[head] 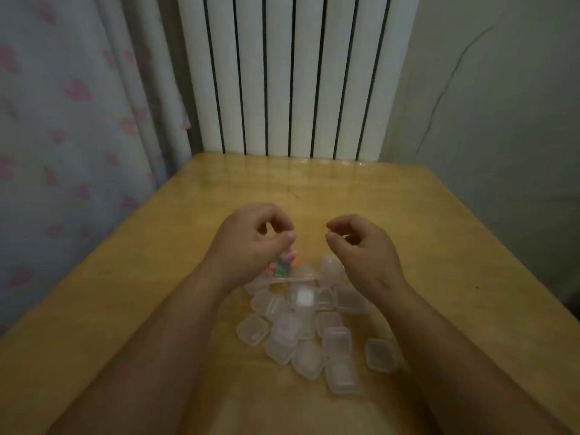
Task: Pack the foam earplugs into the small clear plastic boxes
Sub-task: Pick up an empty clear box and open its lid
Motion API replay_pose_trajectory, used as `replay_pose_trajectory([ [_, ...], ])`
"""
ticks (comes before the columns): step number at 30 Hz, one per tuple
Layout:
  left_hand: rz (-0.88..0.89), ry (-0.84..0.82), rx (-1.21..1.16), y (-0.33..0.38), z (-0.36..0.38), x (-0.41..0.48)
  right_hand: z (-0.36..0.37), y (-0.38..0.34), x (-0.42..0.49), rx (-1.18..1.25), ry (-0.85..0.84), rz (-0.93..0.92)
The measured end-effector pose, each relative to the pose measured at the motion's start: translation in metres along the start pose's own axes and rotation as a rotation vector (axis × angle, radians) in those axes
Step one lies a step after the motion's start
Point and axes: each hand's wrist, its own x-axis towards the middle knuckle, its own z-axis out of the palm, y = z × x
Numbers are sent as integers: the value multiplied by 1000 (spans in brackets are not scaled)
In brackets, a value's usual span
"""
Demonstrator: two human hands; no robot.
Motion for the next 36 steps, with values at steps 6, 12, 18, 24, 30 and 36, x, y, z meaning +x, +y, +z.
replay_pose_trajectory([
  [6, 130, -269, 206, -13, -3, -15, 5, 5, -9, -38, -49, 24],
  [12, 196, -279, 486, -17, 3, -16, 9, 7, -11, -37, -32, -27],
  [18, -337, 42, 84, -10, 8, -8, 10, 9, -10, -41, 32, -8],
  [24, -475, 80, -330, -12, 18, -6, 18, 3, -12, 23, -37, -3],
  [30, -361, 5, -230, -5, 24, -9, 22, -7, -15, 80, -101, 13],
  [36, -303, -21, -204, 0, 29, -11, 27, -13, -13, 105, -107, 90],
])
